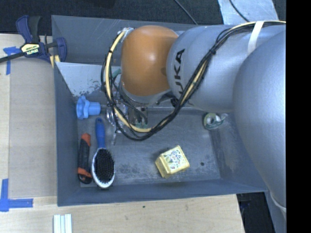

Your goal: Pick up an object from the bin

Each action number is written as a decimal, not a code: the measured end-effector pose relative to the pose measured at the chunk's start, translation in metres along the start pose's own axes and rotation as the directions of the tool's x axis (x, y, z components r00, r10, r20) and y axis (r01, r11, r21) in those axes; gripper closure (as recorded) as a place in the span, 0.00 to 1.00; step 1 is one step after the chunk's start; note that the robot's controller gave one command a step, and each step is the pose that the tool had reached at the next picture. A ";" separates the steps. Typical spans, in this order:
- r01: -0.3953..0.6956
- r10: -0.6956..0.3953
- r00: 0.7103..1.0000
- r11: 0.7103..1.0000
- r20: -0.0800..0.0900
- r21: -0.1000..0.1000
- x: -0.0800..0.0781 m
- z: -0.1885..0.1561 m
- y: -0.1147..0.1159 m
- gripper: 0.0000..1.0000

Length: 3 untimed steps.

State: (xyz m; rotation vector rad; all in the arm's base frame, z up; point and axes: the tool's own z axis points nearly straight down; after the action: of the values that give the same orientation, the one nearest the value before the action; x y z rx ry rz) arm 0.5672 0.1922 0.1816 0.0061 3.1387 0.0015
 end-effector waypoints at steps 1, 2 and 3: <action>0.000 0.000 1.000 1.000 0.000 0.000 0.000 0.000 0.000 0.00; -0.341 0.341 0.940 0.940 0.003 -0.002 -0.028 0.027 -0.002 0.00; -0.040 0.040 0.999 0.999 0.004 -0.001 -0.016 0.009 0.003 0.00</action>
Offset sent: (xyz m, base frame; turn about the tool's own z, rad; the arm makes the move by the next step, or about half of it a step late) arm 0.0272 -0.0013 -0.0265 0.3512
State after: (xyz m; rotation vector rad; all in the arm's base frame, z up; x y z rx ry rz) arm 0.5833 0.1954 0.1724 0.0685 3.1337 0.0038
